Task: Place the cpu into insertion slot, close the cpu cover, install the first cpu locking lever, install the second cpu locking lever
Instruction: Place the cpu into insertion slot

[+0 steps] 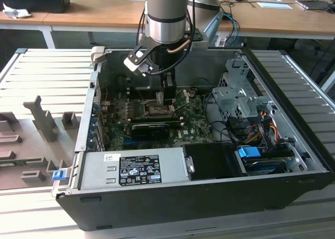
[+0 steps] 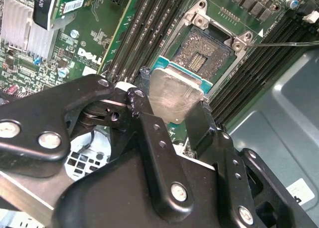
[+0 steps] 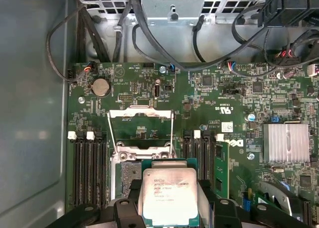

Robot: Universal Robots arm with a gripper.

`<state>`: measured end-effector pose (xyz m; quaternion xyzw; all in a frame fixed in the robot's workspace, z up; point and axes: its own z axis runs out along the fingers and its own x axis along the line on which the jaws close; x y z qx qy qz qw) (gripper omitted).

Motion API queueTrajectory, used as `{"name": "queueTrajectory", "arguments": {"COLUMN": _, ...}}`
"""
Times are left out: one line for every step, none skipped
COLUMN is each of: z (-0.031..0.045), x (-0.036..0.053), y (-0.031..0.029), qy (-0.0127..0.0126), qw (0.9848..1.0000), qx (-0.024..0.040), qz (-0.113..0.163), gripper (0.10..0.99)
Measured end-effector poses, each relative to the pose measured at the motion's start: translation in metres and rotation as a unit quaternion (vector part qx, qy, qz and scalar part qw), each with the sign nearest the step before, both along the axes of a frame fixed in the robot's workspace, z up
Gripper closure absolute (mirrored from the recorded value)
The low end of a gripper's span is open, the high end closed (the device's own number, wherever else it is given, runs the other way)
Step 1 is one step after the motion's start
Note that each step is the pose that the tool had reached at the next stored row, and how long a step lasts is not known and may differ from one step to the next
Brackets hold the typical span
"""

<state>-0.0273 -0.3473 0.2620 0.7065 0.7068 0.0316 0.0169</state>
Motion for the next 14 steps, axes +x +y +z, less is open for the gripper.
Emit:
{"name": "queueTrajectory", "arguments": {"z": -0.0007, "x": 0.0000, "y": 0.0000, "qy": -0.0001, "qw": 1.0000, "qx": -0.0001, "qz": 0.000, "gripper": 0.561}}
{"name": "queueTrajectory", "arguments": {"z": -0.0013, "x": -0.0001, "y": 0.0000, "qy": -0.0001, "qw": 1.0000, "qx": -0.0001, "qz": 0.000, "gripper": 0.561}}
{"name": "queueTrajectory", "arguments": {"z": -0.0016, "x": -0.0002, "y": 0.0000, "qy": -0.0002, "qw": 1.0000, "qx": 0.0000, "qz": 0.000, "gripper": 0.561}}
{"name": "queueTrajectory", "arguments": {"z": -0.0016, "x": -0.0003, "y": 0.0000, "qy": -0.0003, "qw": 1.0000, "qx": -0.0001, "qz": 0.000, "gripper": 0.561}}
{"name": "queueTrajectory", "arguments": {"z": -0.0028, "x": -0.0003, "y": 0.0000, "qy": -0.0004, "qw": 1.0000, "qx": 0.0002, "qz": 0.000, "gripper": 0.561}}
{"name": "queueTrajectory", "arguments": {"z": -0.0042, "x": -0.0007, "y": 0.0000, "qy": -0.0003, "qw": 1.0000, "qx": 0.0000, "qz": 0.000, "gripper": 0.561}}
{"name": "queueTrajectory", "arguments": {"z": -0.0062, "x": -0.0014, "y": 0.0000, "qy": -0.0003, "qw": 1.0000, "qx": -0.0001, "qz": 0.000, "gripper": 0.561}}
{"name": "queueTrajectory", "arguments": {"z": -0.0097, "x": -0.0025, "y": 0.0000, "qy": -0.0003, "qw": 1.0000, "qx": 0.0000, "qz": 0.000, "gripper": 0.561}}
{"name": "queueTrajectory", "arguments": {"z": -0.0125, "x": -0.0028, "y": 0.0000, "qy": -0.0003, "qw": 1.0000, "qx": 0.0000, "qz": 0.000, "gripper": 0.561}}
{"name": "queueTrajectory", "arguments": {"z": -0.0163, "x": -0.0034, "y": 0.0003, "qy": -0.0003, "qw": 1.0000, "qx": 0.0001, "qz": 0.000, "gripper": 0.561}}
{"name": "queueTrajectory", "arguments": {"z": -0.0194, "x": -0.0036, "y": 0.0016, "qy": -0.0003, "qw": 1.0000, "qx": 0.0003, "qz": 0.000, "gripper": 0.561}}
{"name": "queueTrajectory", "arguments": {"z": -0.0207, "x": -0.0037, "y": 0.0024, "qy": -0.0003, "qw": 1.0000, "qx": 0.0003, "qz": 0.000, "gripper": 0.561}}
{"name": "queueTrajectory", "arguments": {"z": -0.0212, "x": -0.0038, "y": 0.0032, "qy": -0.0003, "qw": 1.0000, "qx": 0.0004, "qz": 0.000, "gripper": 0.561}}
{"name": "queueTrajectory", "arguments": {"z": -0.0214, "x": -0.0038, "y": 0.0041, "qy": -0.0003, "qw": 1.0000, "qx": 0.0004, "qz": 0.000, "gripper": 0.561}}
